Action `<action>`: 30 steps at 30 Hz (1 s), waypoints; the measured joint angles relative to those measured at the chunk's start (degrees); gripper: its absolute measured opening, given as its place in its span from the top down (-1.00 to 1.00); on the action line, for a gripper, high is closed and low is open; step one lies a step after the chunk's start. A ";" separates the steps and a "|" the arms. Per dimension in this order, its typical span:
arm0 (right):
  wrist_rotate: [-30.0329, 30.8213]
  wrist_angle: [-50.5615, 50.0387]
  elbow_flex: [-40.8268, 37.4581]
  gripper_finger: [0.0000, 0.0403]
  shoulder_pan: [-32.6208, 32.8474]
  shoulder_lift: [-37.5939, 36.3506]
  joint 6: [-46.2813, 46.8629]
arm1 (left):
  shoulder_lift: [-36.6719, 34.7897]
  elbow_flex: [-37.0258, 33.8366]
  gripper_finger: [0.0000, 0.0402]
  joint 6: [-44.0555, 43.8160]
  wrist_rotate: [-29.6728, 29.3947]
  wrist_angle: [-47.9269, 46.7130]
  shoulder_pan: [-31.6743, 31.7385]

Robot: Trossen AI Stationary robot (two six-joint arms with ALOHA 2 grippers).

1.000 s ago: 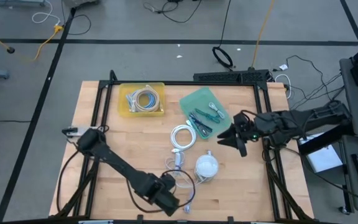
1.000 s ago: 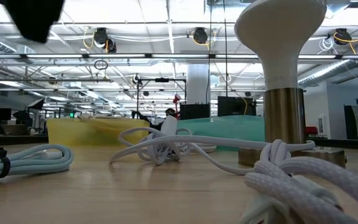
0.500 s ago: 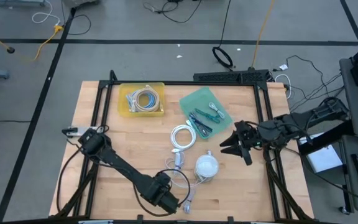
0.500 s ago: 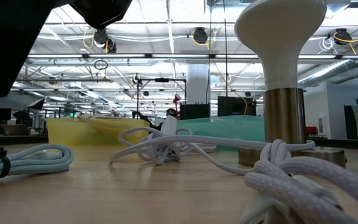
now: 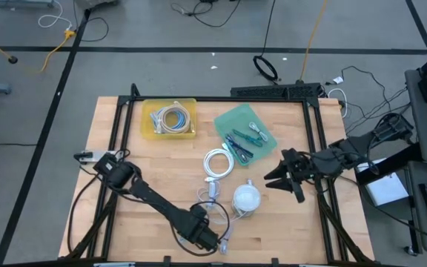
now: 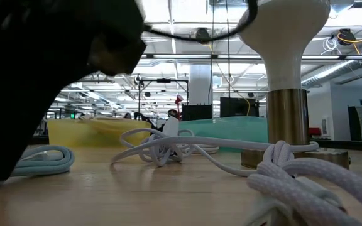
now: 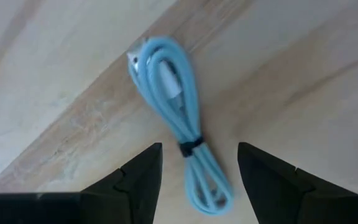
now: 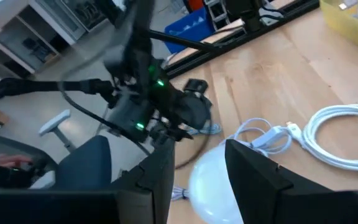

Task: Pick & Place USB Port
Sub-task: Put the light blue charger cable into the green bin

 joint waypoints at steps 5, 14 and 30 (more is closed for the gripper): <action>0.10 3.40 0.00 0.34 1.21 -0.02 0.04 | 0.82 -2.57 0.06 -1.51 5.01 1.97 0.18; 1.11 4.57 0.00 0.34 2.15 0.02 0.06 | -3.31 -3.59 0.92 -6.62 -2.60 6.55 0.69; 4.44 6.96 0.00 0.34 2.34 0.24 -0.16 | -25.70 -3.39 0.93 5.73 -46.77 19.09 15.10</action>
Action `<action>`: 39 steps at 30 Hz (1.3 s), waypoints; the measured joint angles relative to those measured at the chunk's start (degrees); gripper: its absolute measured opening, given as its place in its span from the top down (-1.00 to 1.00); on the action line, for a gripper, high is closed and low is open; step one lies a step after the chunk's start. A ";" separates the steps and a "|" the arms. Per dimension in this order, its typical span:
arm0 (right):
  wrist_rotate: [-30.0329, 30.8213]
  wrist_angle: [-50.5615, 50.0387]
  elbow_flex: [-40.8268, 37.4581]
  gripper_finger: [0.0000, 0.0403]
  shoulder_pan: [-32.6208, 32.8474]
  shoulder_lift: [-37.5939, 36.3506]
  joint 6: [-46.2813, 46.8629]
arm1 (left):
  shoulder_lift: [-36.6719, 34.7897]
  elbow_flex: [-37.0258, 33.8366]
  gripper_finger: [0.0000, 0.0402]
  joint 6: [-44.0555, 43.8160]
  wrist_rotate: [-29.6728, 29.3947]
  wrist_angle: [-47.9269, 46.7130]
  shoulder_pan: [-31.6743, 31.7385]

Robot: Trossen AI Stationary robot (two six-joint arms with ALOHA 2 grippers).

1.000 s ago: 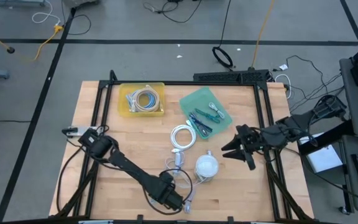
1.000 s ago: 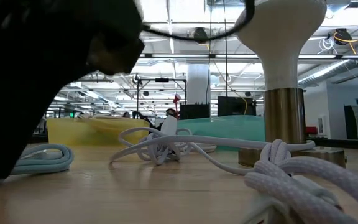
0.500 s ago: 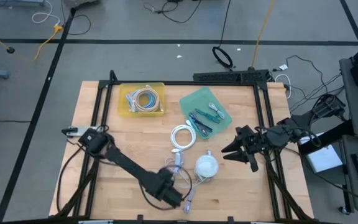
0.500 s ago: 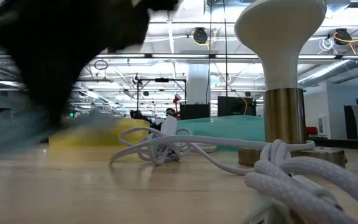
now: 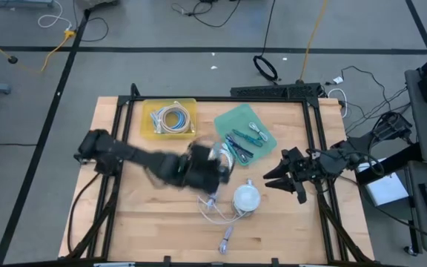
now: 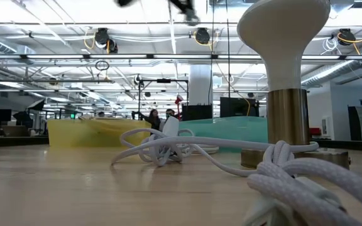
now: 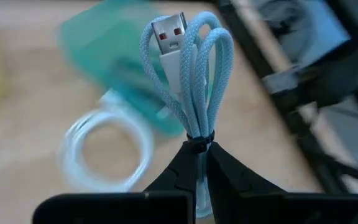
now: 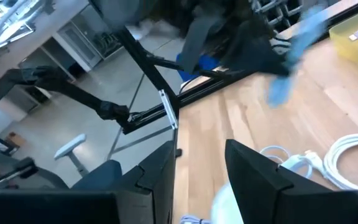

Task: Pick & Place USB Port
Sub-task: Put the light blue charger cable into the green bin, then put the white HDMI cable into the yellow bin

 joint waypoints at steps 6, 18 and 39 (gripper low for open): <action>1.13 -0.01 0.00 0.34 0.06 0.18 -0.08 | 2.13 0.02 0.93 17.48 16.97 21.34 16.26; 7.73 -0.20 -0.02 0.34 4.51 0.20 -0.10 | 13.55 -0.04 0.93 11.41 36.38 31.18 28.66; 8.79 -0.20 -0.02 0.34 5.27 0.20 -0.42 | 15.26 -0.02 0.43 12.91 38.32 20.99 28.18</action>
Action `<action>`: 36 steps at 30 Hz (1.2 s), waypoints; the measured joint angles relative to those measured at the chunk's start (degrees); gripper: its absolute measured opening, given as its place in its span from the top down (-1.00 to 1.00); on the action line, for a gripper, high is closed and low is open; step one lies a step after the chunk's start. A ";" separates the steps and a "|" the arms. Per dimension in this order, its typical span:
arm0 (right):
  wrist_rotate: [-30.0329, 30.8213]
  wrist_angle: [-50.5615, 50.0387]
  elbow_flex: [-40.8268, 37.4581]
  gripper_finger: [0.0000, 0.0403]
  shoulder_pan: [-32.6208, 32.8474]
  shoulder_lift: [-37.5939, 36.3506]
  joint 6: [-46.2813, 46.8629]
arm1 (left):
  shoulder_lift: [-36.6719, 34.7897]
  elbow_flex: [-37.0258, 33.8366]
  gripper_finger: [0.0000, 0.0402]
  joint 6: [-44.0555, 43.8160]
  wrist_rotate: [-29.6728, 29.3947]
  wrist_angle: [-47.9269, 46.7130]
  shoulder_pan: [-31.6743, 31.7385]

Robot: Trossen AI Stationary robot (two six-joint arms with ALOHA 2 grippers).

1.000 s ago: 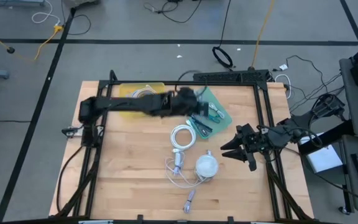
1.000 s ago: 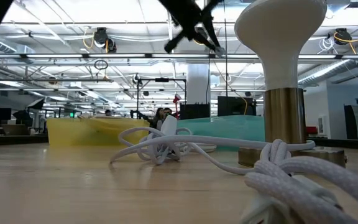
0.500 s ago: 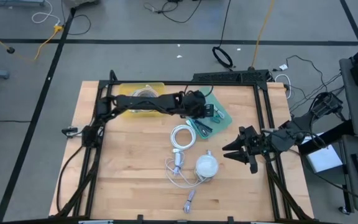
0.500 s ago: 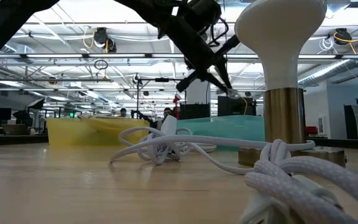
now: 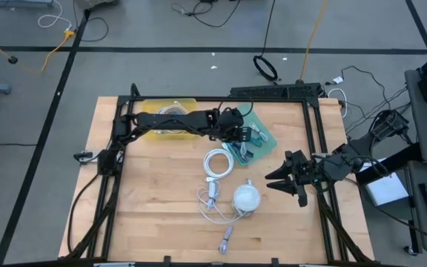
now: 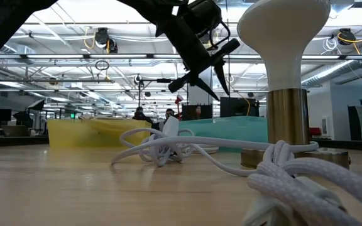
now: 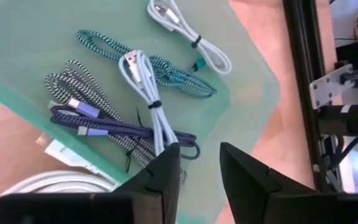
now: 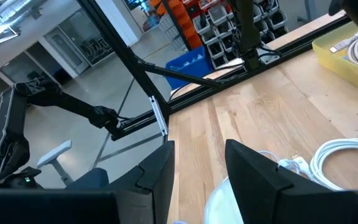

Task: Pick & Place USB Port
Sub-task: Put the white HDMI cable into the yellow bin

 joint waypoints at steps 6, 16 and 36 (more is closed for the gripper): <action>-0.16 -0.30 0.00 0.34 0.02 0.00 -0.32 | -0.20 0.00 0.42 2.07 2.36 1.37 -0.37; -0.93 -4.24 0.00 0.34 0.72 -0.03 0.32 | -11.63 0.05 0.42 14.81 3.18 -1.37 -8.24; -1.71 -15.66 0.00 0.34 0.30 -0.16 -0.36 | -6.55 0.07 0.41 -11.38 -21.39 -26.98 -44.33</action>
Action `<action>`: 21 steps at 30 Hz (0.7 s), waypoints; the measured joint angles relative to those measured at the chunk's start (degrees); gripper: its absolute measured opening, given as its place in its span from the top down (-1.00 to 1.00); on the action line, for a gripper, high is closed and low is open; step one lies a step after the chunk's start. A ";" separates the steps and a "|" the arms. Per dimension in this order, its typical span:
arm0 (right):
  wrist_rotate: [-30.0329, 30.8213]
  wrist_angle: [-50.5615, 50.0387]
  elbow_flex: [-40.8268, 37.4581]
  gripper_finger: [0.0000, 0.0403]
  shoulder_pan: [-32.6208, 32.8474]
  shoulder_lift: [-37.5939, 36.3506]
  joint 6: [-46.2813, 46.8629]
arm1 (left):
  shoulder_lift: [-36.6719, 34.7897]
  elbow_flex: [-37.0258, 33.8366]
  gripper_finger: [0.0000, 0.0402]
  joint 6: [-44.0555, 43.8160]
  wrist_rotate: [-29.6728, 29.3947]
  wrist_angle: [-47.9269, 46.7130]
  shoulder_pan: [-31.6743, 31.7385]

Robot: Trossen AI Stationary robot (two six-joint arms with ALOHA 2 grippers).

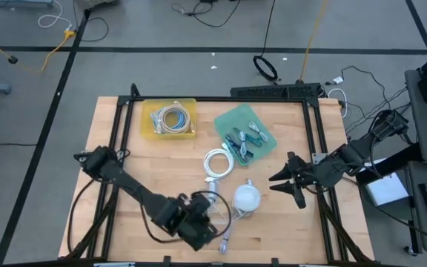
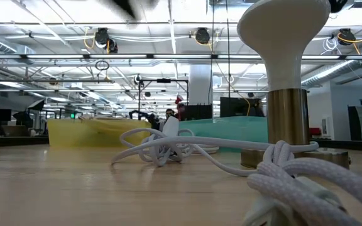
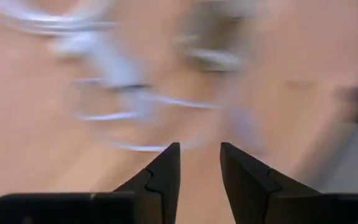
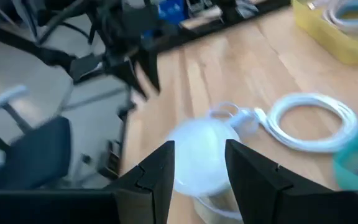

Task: Pick & Place USB Port
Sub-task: Put the white HDMI cable into the yellow bin

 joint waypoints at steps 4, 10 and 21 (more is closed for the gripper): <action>0.00 -3.76 0.00 0.34 -0.28 0.00 1.38 | 2.66 -0.02 0.41 -4.38 -3.12 -19.99 2.14; -0.06 -3.16 0.00 0.34 -0.28 0.00 2.59 | 3.97 -0.04 0.41 16.46 -1.90 -16.15 11.84; 0.07 -3.20 0.00 0.34 -0.25 0.00 4.96 | 3.84 -0.02 0.41 37.51 5.05 0.69 28.21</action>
